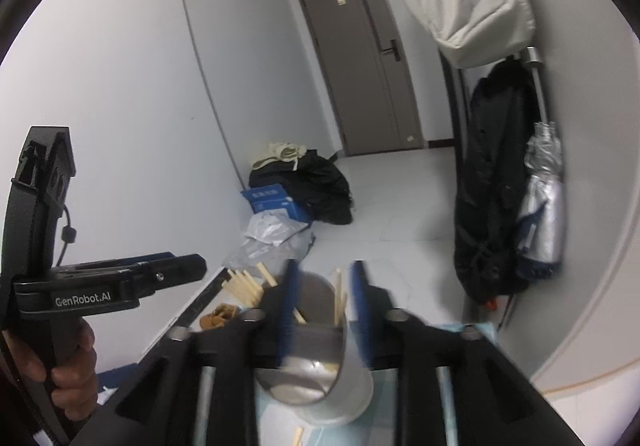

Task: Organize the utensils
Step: 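Lower both chopsticks into the holder compartments and open both grippers, then move both open grippers back down toward the last chopsticks on the cloth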

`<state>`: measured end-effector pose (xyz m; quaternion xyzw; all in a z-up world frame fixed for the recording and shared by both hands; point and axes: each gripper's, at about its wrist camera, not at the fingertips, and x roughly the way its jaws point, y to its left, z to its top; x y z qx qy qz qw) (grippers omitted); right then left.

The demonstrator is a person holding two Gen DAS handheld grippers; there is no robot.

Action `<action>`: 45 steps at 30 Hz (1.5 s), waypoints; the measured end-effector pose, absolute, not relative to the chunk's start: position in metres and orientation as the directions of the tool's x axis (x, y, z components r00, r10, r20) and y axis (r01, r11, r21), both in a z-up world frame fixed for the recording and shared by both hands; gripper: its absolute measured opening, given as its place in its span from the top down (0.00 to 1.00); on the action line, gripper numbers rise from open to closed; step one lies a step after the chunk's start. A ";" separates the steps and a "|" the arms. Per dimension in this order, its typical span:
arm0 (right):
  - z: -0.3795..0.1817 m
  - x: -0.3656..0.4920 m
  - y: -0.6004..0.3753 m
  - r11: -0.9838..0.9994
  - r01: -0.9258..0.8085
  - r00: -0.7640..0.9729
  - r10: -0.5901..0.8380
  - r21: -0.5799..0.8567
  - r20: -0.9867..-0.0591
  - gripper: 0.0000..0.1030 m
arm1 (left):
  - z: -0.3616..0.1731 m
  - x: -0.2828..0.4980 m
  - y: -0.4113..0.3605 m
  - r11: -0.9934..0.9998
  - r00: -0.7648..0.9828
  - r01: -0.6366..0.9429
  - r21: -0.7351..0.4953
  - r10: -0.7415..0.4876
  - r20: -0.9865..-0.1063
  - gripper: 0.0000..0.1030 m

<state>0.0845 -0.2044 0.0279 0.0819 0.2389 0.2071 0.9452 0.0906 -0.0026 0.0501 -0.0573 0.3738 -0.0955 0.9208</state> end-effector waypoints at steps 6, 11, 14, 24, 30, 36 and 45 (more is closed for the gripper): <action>0.038 0.047 -0.219 0.927 -0.283 0.852 0.361 0.246 -0.378 0.39 | 0.059 0.064 -0.003 0.983 0.752 0.090 -0.162 -0.174 -0.636 0.24; 0.042 0.023 -0.225 0.935 -0.266 0.872 0.337 0.234 -0.354 0.28 | 0.062 0.042 -0.002 0.986 0.788 0.058 -0.154 -0.140 -0.600 0.15; 0.040 0.009 -0.225 0.939 -0.267 0.878 0.330 0.219 -0.345 0.23 | 0.060 0.030 -0.003 0.990 0.808 0.046 -0.137 -0.117 -0.578 0.11; 0.023 -0.022 -0.217 0.943 -0.283 0.873 0.329 0.176 -0.359 0.12 | 0.049 0.000 -0.001 0.992 0.851 0.030 -0.124 -0.090 -0.518 0.02; 0.001 -0.037 -0.212 0.959 -0.255 0.879 0.283 0.123 -0.385 0.07 | 0.027 -0.009 -0.002 0.994 0.845 0.047 -0.096 -0.091 -0.528 0.02; -0.017 -0.045 -0.206 0.952 -0.296 0.858 0.299 0.074 -0.418 0.05 | 0.008 -0.012 0.006 0.992 0.844 0.025 -0.121 -0.086 -0.529 0.02; -0.044 -0.031 -0.203 0.952 -0.295 0.810 0.292 0.076 -0.508 0.05 | -0.035 -0.003 0.016 0.989 0.808 -0.048 -0.139 -0.043 -0.587 0.02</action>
